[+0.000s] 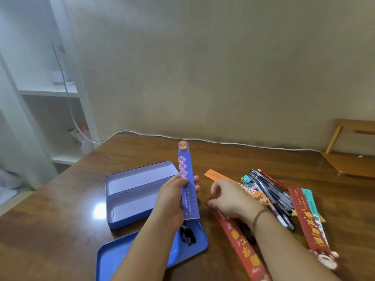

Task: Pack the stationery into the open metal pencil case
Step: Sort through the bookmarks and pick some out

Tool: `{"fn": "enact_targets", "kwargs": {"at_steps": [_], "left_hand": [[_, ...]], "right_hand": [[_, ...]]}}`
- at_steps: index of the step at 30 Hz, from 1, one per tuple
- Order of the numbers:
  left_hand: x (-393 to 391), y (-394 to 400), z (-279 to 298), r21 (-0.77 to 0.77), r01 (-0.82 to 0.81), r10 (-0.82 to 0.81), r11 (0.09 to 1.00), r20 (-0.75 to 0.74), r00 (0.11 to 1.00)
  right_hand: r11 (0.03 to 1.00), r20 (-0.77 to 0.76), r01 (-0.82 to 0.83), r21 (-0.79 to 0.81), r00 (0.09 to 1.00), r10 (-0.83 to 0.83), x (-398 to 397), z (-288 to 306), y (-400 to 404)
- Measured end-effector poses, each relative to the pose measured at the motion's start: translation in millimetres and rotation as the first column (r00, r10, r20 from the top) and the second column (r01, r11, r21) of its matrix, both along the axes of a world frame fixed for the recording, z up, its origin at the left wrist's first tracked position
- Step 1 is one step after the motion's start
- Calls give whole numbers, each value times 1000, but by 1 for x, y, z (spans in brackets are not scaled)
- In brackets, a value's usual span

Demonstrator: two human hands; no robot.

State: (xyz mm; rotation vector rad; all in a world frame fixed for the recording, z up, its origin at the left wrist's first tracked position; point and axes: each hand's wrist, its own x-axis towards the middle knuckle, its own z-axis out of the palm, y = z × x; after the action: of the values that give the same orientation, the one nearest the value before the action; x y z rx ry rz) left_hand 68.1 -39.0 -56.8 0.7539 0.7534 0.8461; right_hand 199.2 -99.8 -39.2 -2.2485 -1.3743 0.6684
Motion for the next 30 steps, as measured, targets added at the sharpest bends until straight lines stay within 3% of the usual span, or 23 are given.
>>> {"fn": "enact_targets", "kwargs": {"at_steps": [3, 6, 9, 11, 12, 16, 18, 20, 22, 24, 26, 28, 30], "left_hand": [[-1, 1, 1, -51, -27, 28, 998, 36, 999], [1, 0, 3, -75, 1, 3, 997, 47, 999], [3, -6, 5, -66, 15, -12, 998, 36, 999], [7, -10, 4, -35, -14, 13, 999, -6, 1000], [8, -12, 3, -12, -34, 34, 999, -27, 999], [13, -15, 3, 87, -97, 104, 991, -82, 991], [13, -15, 3, 127, -118, 132, 985, -111, 985], [14, -16, 3, 138, -101, 117, 985, -112, 987], [14, -17, 4, 107, -65, 72, 992, -62, 995], [14, -18, 4, 61, -34, 34, 998, -9, 999], [13, -19, 4, 23, 5, -5, 1000, -5, 1000], [12, -20, 5, -4, 46, -46, 999, -7, 999], [12, -20, 5, -27, 72, -72, 997, -23, 997]], "right_hand": [[977, -424, 135, 166, 904, -53, 17, 20, -15], [831, -751, 474, 291, 651, -108, 43, 30, -34], [716, -919, 653, 246, 393, -43, 45, 30, -44], [726, -936, 655, 212, 349, -42, 32, 20, -41], [738, -915, 640, 212, 394, -79, 22, 13, -38], [797, -666, 495, 346, 728, -163, -9, -9, -32], [863, -493, 319, 393, 865, -95, -19, -10, -34], [955, -320, 45, 294, 946, 54, -25, -5, -39], [974, -164, -100, 203, 977, 134, -22, -3, -43], [966, 160, 21, 258, 985, -64, -5, -4, -42], [924, 391, 221, 313, 856, -337, 21, -4, -44], [896, 441, 380, 231, 780, -444, 44, -9, -47], [897, 436, 430, 107, 790, -431, 55, -18, -48]]}}
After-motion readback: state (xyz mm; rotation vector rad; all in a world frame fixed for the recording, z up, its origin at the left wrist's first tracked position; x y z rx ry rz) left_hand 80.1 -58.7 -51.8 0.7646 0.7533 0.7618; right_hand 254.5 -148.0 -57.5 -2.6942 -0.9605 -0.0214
